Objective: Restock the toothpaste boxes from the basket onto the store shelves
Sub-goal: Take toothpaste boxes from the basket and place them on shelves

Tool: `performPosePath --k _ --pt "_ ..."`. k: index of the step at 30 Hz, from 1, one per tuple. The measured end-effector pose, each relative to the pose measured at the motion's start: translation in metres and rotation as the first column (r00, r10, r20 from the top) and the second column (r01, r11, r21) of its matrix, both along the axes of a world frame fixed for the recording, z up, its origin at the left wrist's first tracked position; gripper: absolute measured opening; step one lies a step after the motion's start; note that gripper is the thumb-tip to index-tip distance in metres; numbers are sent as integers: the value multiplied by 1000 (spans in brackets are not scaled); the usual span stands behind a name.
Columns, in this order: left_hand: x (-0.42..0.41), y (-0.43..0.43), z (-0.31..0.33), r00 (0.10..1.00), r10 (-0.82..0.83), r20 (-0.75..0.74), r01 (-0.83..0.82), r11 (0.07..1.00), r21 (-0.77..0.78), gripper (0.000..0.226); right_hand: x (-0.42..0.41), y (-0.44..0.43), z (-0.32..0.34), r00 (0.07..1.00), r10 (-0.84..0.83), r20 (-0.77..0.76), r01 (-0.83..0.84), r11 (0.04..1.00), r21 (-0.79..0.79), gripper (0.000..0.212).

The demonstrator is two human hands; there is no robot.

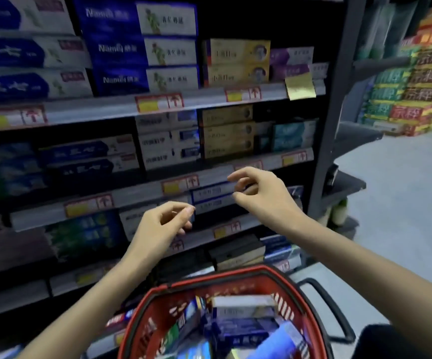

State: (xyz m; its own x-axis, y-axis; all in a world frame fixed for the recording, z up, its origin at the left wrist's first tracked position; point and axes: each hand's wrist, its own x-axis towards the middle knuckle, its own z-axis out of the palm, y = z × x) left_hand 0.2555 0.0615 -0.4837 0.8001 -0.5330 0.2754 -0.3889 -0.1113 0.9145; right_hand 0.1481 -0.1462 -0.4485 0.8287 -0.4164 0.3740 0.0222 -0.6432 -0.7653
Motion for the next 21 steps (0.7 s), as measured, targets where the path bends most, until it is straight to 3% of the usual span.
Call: performPosePath --k 5,10,12,16,18,21 --pt "-3 -4 -95 994 -37 -103 48 993 110 13 -12 -5 -85 979 -26 -203 23 1000 -19 26" --pt "12 -14 -168 991 -55 -119 89 947 310 9 -4 -20 -161 881 36 -472 -98 989 -109 28" --pt "19 -17 -189 998 -65 1 56 869 492 9 0 -28 -192 801 41 -597 -216 950 -224 35" --pt "29 -17 -206 884 -321 340 -126 536 835 22 4 -39 -252 602 -150 -784 -452 745 -490 39" --pt "35 -19 -207 832 -438 340 -142 425 894 25 10 -42 -268 594 -173 -786 -487 701 -522 40" --pt "40 -25 -204 846 -442 298 -102 414 905 25 23 -49 -280 582 -143 -801 -511 702 -497 47"
